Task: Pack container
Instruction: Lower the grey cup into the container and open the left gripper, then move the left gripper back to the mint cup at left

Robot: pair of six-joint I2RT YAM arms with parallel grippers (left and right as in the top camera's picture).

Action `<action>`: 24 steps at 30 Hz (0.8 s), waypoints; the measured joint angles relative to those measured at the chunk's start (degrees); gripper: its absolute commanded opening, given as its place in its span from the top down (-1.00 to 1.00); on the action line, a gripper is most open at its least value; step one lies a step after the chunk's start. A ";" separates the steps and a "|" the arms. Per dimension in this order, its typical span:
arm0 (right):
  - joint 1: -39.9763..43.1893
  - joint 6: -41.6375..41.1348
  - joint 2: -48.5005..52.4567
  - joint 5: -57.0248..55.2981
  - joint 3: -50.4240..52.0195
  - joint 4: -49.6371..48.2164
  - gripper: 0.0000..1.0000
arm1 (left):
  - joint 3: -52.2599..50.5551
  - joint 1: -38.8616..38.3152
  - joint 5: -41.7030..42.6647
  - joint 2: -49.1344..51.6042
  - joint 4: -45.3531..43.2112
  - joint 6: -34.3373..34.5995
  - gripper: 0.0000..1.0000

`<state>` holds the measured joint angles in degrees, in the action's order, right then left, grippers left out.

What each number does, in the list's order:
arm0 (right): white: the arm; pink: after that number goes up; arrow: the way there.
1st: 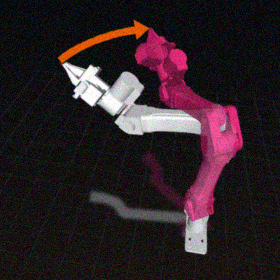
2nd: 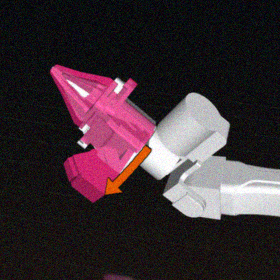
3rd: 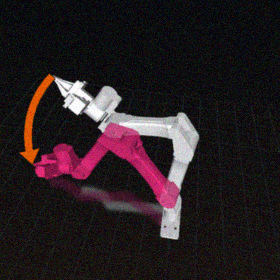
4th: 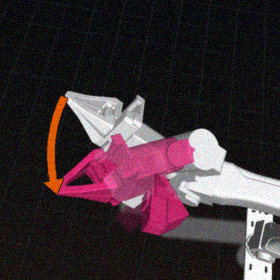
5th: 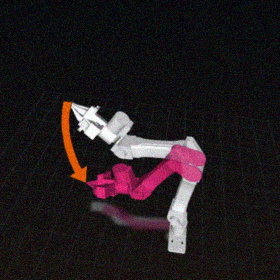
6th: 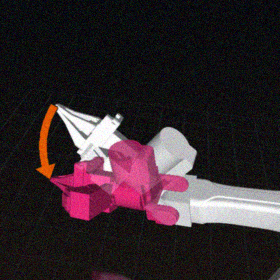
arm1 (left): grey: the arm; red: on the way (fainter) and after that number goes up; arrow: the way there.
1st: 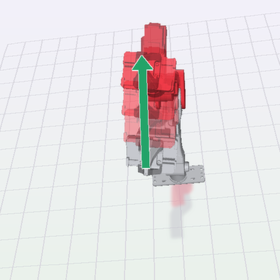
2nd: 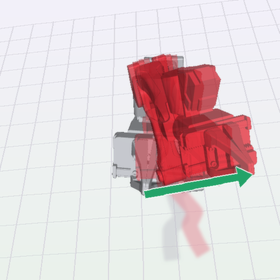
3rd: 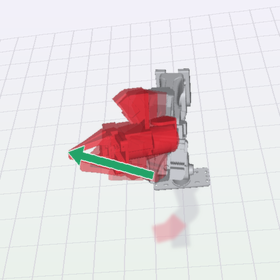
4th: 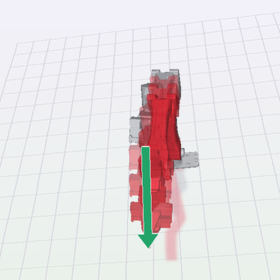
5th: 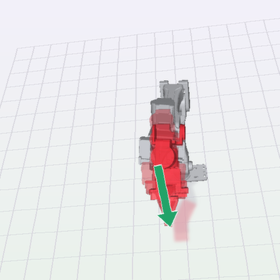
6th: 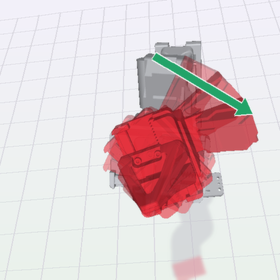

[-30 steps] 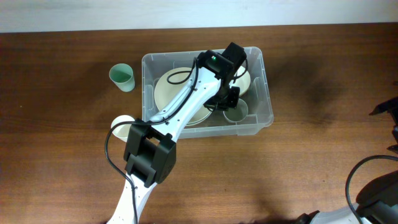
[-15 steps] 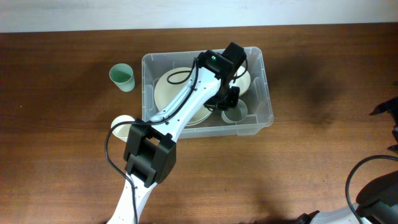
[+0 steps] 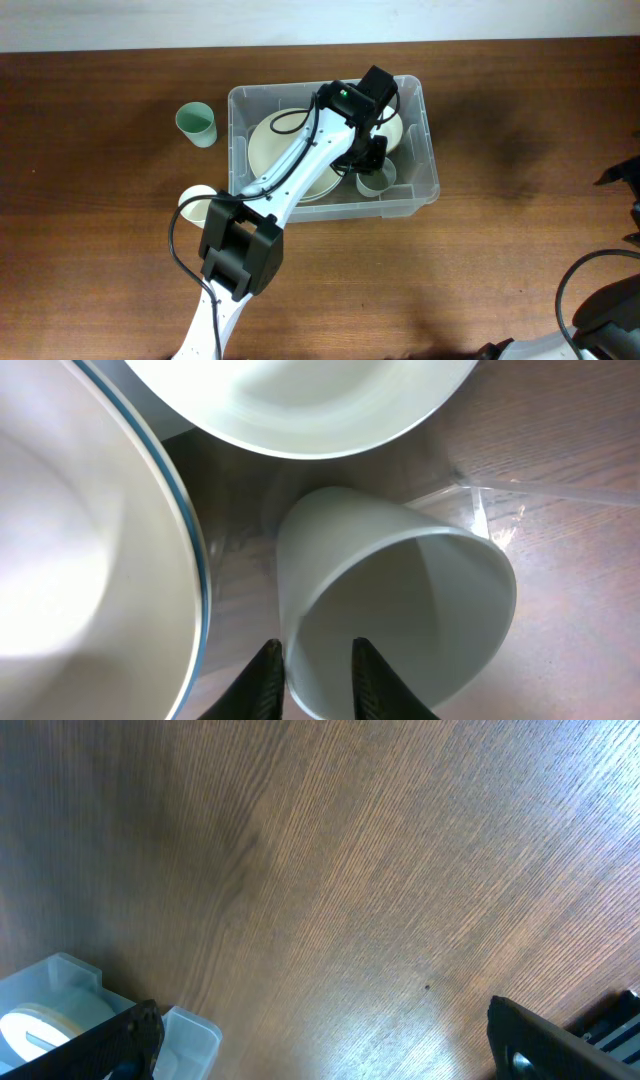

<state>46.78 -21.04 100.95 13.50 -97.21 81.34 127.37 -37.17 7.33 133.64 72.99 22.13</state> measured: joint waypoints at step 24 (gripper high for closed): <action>0.00 -0.02 0.00 0.02 0.00 0.00 -0.98 | 11.13 7.54 -3.32 0.94 0.74 -6.12 -0.71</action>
<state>46.78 -21.06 100.95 13.52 -97.21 81.34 138.50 -29.63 4.01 134.58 73.73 16.01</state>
